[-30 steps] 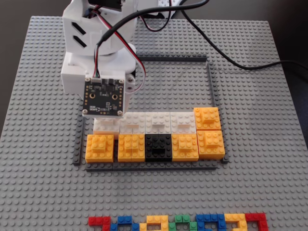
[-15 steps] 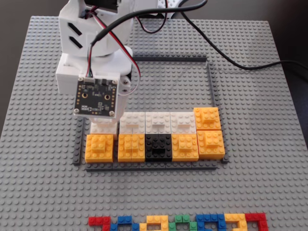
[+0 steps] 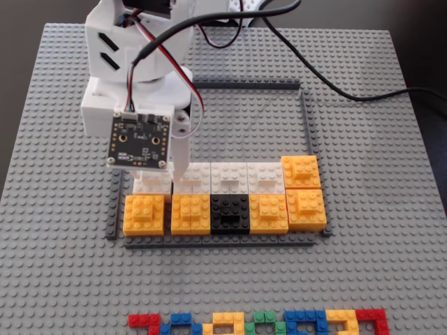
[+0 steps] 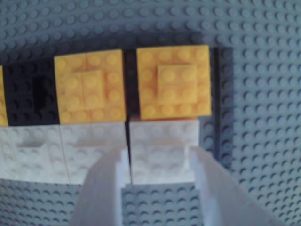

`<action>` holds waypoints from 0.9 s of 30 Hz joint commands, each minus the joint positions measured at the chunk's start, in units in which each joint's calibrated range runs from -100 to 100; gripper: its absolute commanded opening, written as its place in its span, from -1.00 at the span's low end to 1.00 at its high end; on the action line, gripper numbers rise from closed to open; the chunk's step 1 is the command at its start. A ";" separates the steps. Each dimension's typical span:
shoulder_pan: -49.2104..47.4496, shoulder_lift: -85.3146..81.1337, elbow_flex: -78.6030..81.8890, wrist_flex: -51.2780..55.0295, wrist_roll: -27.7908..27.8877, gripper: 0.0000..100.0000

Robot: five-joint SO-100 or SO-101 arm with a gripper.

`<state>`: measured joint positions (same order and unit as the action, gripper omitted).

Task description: Grab the cube and place it into the grid

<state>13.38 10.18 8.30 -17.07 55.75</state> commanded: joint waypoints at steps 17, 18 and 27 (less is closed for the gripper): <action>0.43 -2.10 -4.45 -0.32 -0.34 -0.71; 0.43 -2.27 -4.81 -0.22 -0.44 -0.71; 0.36 -3.47 -7.71 0.51 -1.07 -0.71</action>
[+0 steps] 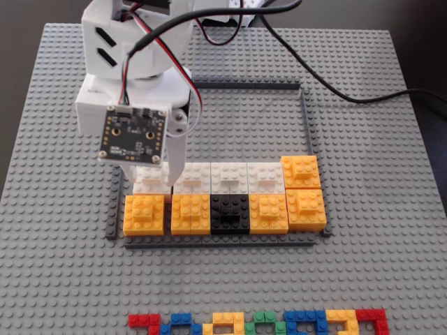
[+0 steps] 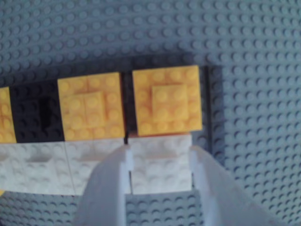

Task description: Grab the cube and place it into the grid

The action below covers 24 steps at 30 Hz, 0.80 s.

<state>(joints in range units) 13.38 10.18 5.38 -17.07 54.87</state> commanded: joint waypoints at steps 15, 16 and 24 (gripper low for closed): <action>-0.52 -19.29 -7.15 7.59 -1.61 -0.89; -0.67 -21.01 -6.61 8.03 -1.81 -0.97; -3.25 -33.82 -3.80 13.11 -3.42 -1.00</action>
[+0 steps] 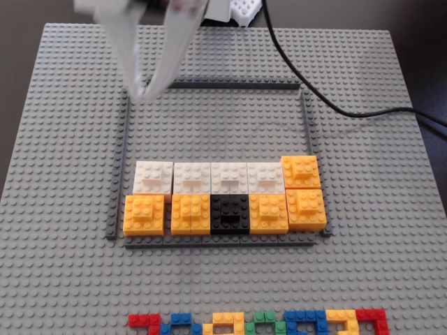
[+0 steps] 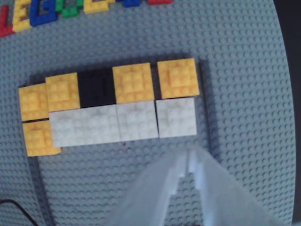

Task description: Grab the cube and place it into the grid

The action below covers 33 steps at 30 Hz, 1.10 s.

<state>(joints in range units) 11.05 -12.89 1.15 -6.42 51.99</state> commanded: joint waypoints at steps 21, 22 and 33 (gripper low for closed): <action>-11.67 -54.78 18.20 10.23 -5.62 -1.00; -12.04 -56.50 19.74 10.23 -5.71 -1.00; -11.67 -73.26 39.86 7.16 -6.20 -1.00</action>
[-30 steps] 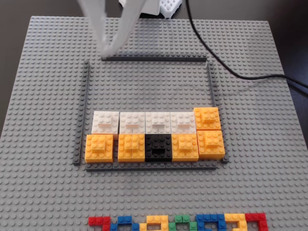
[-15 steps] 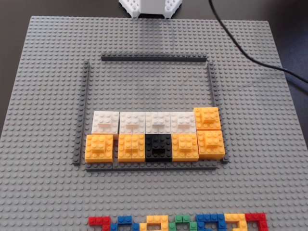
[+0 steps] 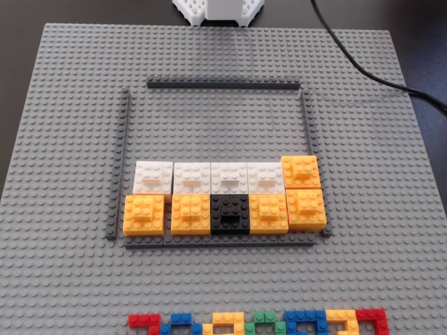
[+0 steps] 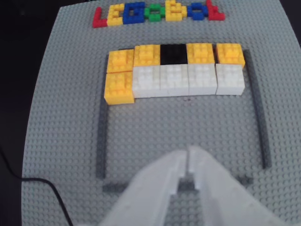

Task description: Grab the cube and place it into the grid

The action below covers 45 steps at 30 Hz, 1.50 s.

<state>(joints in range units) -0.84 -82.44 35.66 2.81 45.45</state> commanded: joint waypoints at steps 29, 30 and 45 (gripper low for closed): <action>-3.10 -17.56 52.56 -20.93 1.90 -1.00; -3.10 -17.56 53.56 -21.18 2.39 -1.00; -3.91 -17.56 64.25 -24.35 1.27 -1.00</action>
<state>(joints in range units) -4.12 -97.88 99.21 -21.66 47.01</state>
